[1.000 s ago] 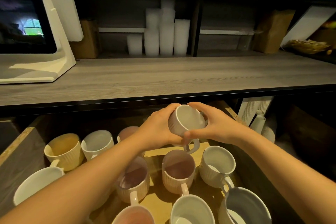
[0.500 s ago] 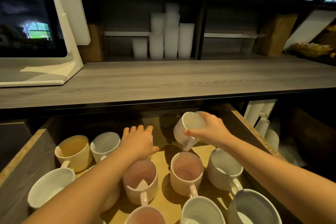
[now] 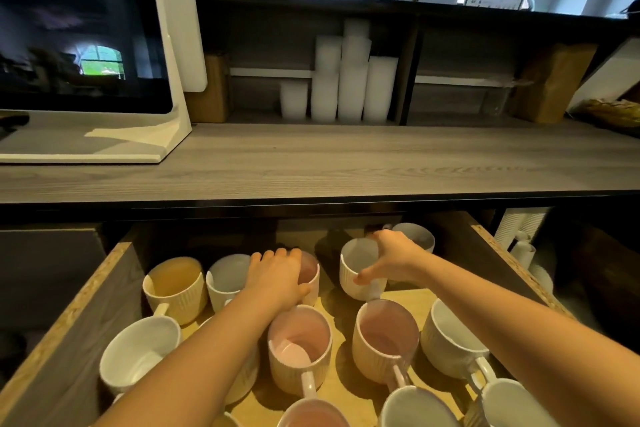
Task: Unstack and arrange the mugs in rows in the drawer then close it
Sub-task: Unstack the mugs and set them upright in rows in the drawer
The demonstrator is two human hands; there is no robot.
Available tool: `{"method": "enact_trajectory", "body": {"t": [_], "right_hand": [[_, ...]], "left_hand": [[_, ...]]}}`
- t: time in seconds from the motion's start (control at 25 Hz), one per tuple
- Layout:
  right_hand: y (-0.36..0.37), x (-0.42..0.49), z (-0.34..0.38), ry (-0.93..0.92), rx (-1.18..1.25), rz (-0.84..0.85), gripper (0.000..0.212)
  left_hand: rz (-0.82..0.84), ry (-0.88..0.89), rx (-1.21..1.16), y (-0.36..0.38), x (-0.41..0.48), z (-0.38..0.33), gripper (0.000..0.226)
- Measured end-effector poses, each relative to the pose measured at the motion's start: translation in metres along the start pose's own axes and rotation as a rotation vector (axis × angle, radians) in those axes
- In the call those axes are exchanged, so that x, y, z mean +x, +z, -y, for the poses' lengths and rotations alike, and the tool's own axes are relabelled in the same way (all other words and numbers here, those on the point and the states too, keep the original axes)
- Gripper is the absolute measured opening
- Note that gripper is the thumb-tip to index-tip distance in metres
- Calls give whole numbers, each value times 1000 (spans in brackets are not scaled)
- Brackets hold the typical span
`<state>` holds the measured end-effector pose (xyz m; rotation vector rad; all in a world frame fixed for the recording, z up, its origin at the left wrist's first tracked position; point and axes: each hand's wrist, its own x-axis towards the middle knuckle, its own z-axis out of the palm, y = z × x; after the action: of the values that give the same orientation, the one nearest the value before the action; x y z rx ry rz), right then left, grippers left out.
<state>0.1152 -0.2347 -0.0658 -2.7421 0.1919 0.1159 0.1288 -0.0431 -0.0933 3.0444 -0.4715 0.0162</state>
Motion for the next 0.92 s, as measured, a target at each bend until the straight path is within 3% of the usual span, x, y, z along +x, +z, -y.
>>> {"method": "enact_trajectory", "body": {"t": [0.68,0.8,0.92], "right_hand": [[12,-2,-16,-64,32,121,79],[-5,-2,-23,-24,113,-39,60],[-22,4,-41,89,-17,-222,37]], "left_hand": [[-28,-23,-49,7,-1,-1,63],[-40,-4,-44,6,-3,-5,63],[-73,67,-44,6,-7,-16,63]]}}
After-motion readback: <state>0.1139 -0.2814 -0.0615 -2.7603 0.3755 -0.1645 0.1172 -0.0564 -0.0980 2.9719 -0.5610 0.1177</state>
